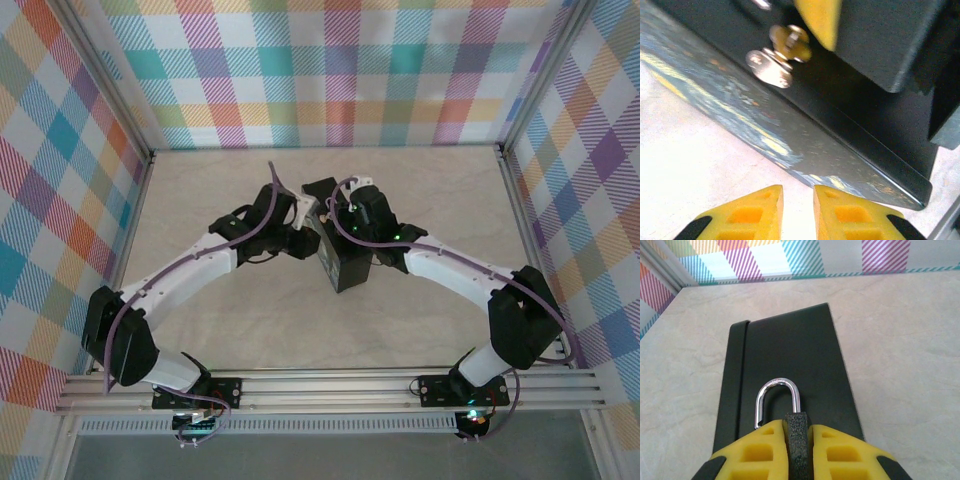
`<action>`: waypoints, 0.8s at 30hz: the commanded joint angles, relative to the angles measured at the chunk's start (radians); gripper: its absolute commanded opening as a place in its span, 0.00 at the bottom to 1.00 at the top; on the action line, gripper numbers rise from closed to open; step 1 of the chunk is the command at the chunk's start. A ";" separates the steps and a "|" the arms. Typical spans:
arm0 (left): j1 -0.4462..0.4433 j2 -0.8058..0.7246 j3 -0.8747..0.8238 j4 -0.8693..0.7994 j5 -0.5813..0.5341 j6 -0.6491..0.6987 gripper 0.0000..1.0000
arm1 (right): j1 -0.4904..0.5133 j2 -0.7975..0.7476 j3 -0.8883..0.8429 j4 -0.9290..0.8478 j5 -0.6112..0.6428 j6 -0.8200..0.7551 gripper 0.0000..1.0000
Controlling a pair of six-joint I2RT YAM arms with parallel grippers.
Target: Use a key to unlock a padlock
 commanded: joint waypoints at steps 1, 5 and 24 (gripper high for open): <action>0.038 -0.038 0.000 0.003 -0.059 -0.047 0.24 | -0.050 -0.046 0.028 -0.016 0.031 0.003 0.11; 0.064 -0.058 -0.011 0.036 -0.097 -0.058 0.25 | -0.159 -0.098 0.005 -0.092 0.002 0.011 0.15; 0.072 -0.057 -0.084 0.061 -0.200 -0.125 0.31 | -0.437 -0.058 -0.301 -0.135 -0.098 0.074 0.34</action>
